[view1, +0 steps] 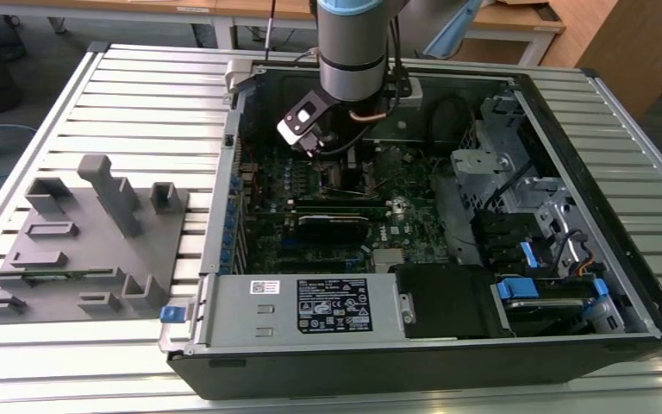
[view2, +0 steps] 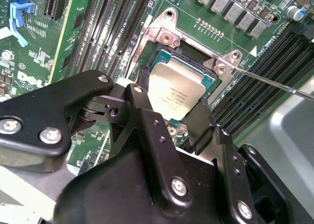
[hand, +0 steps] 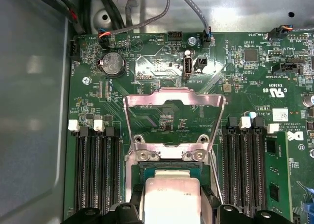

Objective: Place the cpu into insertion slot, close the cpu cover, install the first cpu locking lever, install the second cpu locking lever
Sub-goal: 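Place the cpu into insertion slot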

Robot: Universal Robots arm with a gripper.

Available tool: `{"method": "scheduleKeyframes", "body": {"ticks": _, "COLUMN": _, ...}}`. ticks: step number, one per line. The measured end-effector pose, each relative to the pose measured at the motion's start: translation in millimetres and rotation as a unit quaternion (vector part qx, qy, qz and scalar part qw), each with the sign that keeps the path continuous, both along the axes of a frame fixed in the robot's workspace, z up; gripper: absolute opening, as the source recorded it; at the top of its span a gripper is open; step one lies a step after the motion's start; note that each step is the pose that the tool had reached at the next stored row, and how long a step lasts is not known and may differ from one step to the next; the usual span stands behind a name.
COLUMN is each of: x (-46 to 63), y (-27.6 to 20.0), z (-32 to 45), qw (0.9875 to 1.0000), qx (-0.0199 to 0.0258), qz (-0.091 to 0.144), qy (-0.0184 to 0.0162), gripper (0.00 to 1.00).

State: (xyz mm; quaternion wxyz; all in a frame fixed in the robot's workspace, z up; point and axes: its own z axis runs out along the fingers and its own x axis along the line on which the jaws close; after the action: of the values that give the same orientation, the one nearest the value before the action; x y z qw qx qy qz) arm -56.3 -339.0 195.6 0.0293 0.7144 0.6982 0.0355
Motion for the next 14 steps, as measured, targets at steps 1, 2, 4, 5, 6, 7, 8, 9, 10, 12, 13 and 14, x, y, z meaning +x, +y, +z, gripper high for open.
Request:
{"method": "scheduleKeyframes", "body": {"ticks": 1, "x": 0.0, "y": 0.0, "z": 0.0, "qw": 1.0, "qx": -0.0001, "qz": 0.0, "qy": 0.0001, "gripper": 0.54}}
{"method": "scheduleKeyframes", "body": {"ticks": 2, "x": 0.0, "y": 0.0, "z": -0.1, "qw": 1.0, "qx": -0.0001, "qz": 0.0, "qy": 0.0001, "gripper": 0.54}}
{"method": "scheduleKeyframes", "body": {"ticks": 4, "x": 0.0, "y": 0.0, "z": -0.3, "qw": 1.0, "qx": 0.0, "qz": 0.0, "qy": 0.0, "gripper": 0.54}}
{"method": "scheduleKeyframes", "body": {"ticks": 5, "x": 0.0, "y": 0.0, "z": -0.3, "qw": 1.0, "qx": 0.0, "qz": 0.0, "qy": 0.0, "gripper": 0.54}}
{"method": "scheduleKeyframes", "body": {"ticks": 6, "x": 0.0, "y": 0.1, "z": -0.4, "qw": 1.0, "qx": 0.0, "qz": 0.0, "qy": 0.0, "gripper": 0.54}}
{"method": "scheduleKeyframes", "body": {"ticks": 7, "x": 0.1, "y": 0.1, "z": -0.5, "qw": 1.0, "qx": 0.0001, "qz": 0.0, "qy": 0.0, "gripper": 0.54}}
{"method": "scheduleKeyframes", "body": {"ticks": 8, "x": 0.1, "y": 0.2, "z": -0.6, "qw": 1.0, "qx": 0.0001, "qz": 0.0, "qy": 0.0, "gripper": 0.54}}
{"method": "scheduleKeyframes", "body": {"ticks": 9, "x": 0.3, "y": 0.2, "z": -0.7, "qw": 1.0, "qx": 0.0, "qz": 0.0, "qy": 0.0, "gripper": 0.54}}
{"method": "scheduleKeyframes", "body": {"ticks": 10, "x": 0.6, "y": 0.2, "z": -0.7, "qw": 1.0, "qx": 0.0, "qz": 0.0, "qy": 0.0, "gripper": 0.54}}
{"method": "scheduleKeyframes", "body": {"ticks": 12, "x": 0.8, "y": 0.2, "z": -0.8, "qw": 1.0, "qx": 0.0, "qz": 0.0, "qy": 0.0, "gripper": 0.54}}
{"method": "scheduleKeyframes", "body": {"ticks": 13, "x": 1.0, "y": 0.2, "z": -0.8, "qw": 1.0, "qx": 0.0001, "qz": 0.0, "qy": 0.0, "gripper": 0.54}}
{"method": "scheduleKeyframes", "body": {"ticks": 14, "x": 1.0, "y": 0.2, "z": -0.8, "qw": 1.0, "qx": 0.0001, "qz": 0.0, "qy": 0.0, "gripper": 0.54}}
